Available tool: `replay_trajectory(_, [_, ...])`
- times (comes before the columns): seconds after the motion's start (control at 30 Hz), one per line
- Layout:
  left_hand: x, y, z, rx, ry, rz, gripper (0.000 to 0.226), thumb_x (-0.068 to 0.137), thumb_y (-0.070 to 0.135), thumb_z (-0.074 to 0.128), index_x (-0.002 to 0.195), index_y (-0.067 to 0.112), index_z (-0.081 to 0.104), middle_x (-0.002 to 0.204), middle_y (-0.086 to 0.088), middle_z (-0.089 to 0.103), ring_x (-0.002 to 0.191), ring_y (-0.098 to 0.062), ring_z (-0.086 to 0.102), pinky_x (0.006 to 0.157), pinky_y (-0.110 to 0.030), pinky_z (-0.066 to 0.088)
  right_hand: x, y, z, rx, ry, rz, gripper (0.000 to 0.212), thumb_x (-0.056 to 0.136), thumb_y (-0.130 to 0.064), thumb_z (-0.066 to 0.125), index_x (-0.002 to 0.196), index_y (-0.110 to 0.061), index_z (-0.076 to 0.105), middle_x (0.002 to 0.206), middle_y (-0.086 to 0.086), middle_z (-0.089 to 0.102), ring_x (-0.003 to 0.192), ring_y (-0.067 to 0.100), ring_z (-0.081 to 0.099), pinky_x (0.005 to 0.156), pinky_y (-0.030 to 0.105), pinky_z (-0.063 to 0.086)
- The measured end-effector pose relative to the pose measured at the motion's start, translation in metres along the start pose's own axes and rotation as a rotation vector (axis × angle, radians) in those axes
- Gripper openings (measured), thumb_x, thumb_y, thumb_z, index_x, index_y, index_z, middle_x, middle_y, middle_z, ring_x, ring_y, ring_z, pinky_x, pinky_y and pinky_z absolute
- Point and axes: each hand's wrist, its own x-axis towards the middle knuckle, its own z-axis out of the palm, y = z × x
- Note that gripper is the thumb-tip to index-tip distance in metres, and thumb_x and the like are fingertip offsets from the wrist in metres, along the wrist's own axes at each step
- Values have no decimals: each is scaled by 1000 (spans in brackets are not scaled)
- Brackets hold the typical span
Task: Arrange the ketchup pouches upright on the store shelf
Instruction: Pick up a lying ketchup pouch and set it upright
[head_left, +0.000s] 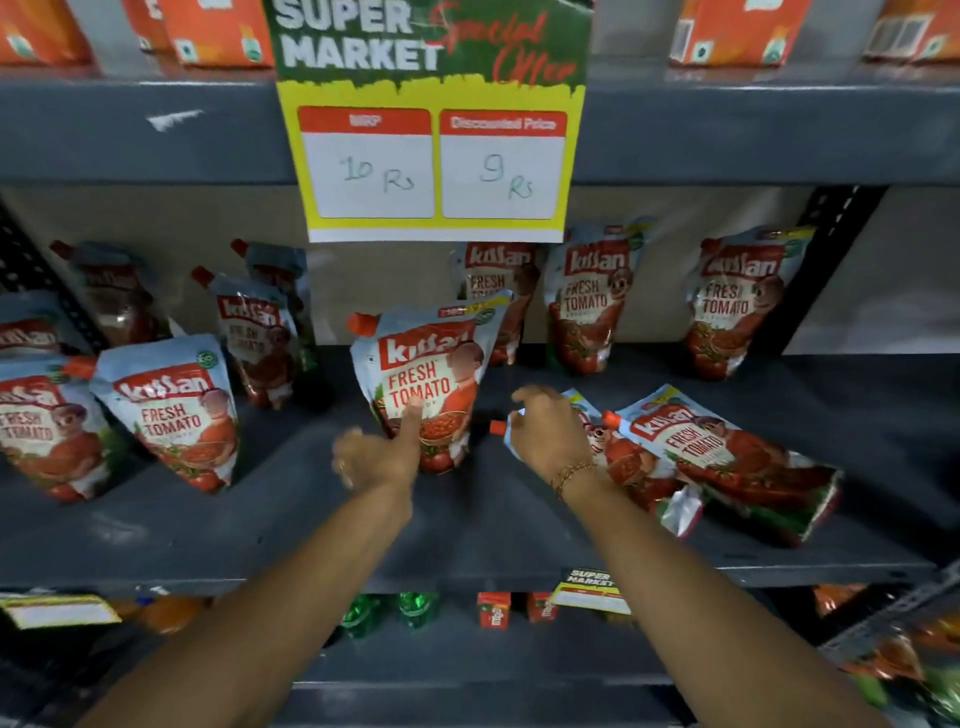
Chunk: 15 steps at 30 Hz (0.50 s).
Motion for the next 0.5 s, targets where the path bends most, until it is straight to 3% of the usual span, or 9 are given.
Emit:
replay_trajectory(0.03, [-17, -1, 10, -55, -16, -201, 90, 72, 64, 64, 133, -1, 46, 133, -14, 54, 122, -35, 55, 99, -44, 48, 2, 9, -10, -175, -10, 51, 34, 87, -16, 49, 119, -4, 54, 125, 20, 55, 118, 38, 49, 97, 44, 44])
replay_trajectory(0.1, [-52, 0, 35, -141, -272, -483, 76, 86, 55, 53, 143, 8, 35, 145, -13, 43, 130, -33, 46, 104, -42, 40, 5, 31, -31, -458, -100, 190, 41, 87, -25, 47, 124, -8, 51, 128, 17, 51, 119, 37, 47, 96, 47, 44])
replay_trajectory(0.17, [-75, 7, 58, -124, -532, -576, 63, 92, 43, 50, 144, 10, 34, 147, -13, 41, 133, -31, 43, 107, -39, 37, 9, 52, -45, -555, -222, 262, 43, 85, -28, 48, 124, -10, 54, 129, 15, 54, 117, 34, 52, 93, 44, 49])
replay_trajectory(0.23, [-85, 13, 75, -76, -653, -585, 55, 93, 33, 53, 141, 8, 39, 134, -15, 52, 122, -30, 53, 103, -37, 41, 11, 66, -49, -562, -310, 244, 40, 88, -24, 47, 125, -10, 54, 130, 13, 56, 117, 31, 55, 92, 40, 50])
replay_trajectory(0.37, [-82, 7, 100, -30, -614, -470, 25, 90, 8, 60, 114, 4, 58, 113, -14, 61, 97, -25, 61, 82, -33, 50, 12, 82, -56, -467, -309, 174, 39, 90, -24, 50, 123, -4, 52, 129, 17, 58, 118, 31, 54, 97, 38, 46])
replay_trajectory(0.43, [-79, 1, 111, -35, -486, -346, 33, 83, -4, 63, 116, -3, 60, 108, -17, 64, 88, -28, 62, 67, -34, 51, 12, 88, -63, -299, -256, 181, 35, 91, -24, 49, 116, 0, 55, 125, 21, 59, 116, 34, 54, 95, 38, 46])
replay_trajectory(0.5, [-77, 11, 114, 18, -314, -112, 36, 79, -5, 66, 114, -6, 62, 114, -21, 67, 97, -32, 66, 74, -36, 53, 11, 89, -71, -131, -142, 154, 33, 93, -25, 46, 102, 3, 60, 115, 25, 63, 110, 39, 56, 87, 40, 47])
